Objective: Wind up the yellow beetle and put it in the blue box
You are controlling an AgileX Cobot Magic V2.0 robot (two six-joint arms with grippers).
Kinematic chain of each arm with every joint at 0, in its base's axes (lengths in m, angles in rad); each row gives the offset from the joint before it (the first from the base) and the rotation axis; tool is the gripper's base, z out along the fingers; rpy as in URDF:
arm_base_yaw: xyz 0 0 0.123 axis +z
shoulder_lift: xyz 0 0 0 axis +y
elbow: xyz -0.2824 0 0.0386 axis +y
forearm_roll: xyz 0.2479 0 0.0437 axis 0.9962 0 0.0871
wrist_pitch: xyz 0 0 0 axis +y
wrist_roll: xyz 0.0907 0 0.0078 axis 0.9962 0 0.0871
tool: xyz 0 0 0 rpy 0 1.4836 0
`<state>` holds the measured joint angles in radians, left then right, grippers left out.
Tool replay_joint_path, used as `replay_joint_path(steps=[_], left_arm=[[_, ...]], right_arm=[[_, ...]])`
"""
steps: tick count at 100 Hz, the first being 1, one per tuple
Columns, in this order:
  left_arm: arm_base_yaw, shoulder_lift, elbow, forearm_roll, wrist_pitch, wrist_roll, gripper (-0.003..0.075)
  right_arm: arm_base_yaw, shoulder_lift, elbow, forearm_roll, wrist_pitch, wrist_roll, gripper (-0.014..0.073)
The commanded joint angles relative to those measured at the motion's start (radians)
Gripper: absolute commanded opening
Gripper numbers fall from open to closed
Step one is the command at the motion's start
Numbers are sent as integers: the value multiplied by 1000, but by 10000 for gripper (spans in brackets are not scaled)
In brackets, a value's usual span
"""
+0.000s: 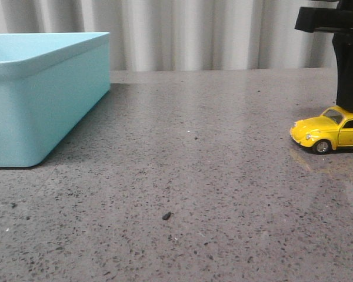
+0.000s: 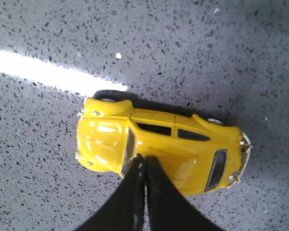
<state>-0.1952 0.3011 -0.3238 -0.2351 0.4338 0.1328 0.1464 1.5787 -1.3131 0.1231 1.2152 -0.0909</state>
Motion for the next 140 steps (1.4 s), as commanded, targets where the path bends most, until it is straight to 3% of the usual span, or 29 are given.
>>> replay_joint_path(steps=[1, 34, 74, 115, 140], left_arm=[[-9, 16, -28, -5, -81, -3, -21], [-9, 16, -28, -5, -81, -3, -21], [-9, 16, -28, -5, -81, -3, -21], [-9, 16, -27, -5, -81, -3, -21], [-9, 16, -12, -5, -102, -3, -21]], right_arm=[[2, -26, -27, 5, -30, -4, -41], [2, -26, -27, 1, -36, -4, -41], [-7, -26, 37, -99, -42, -4, -41], [-212, -26, 55, -123, -42, -4, -41], [-228, -26, 55, -123, -57, -4, -41]])
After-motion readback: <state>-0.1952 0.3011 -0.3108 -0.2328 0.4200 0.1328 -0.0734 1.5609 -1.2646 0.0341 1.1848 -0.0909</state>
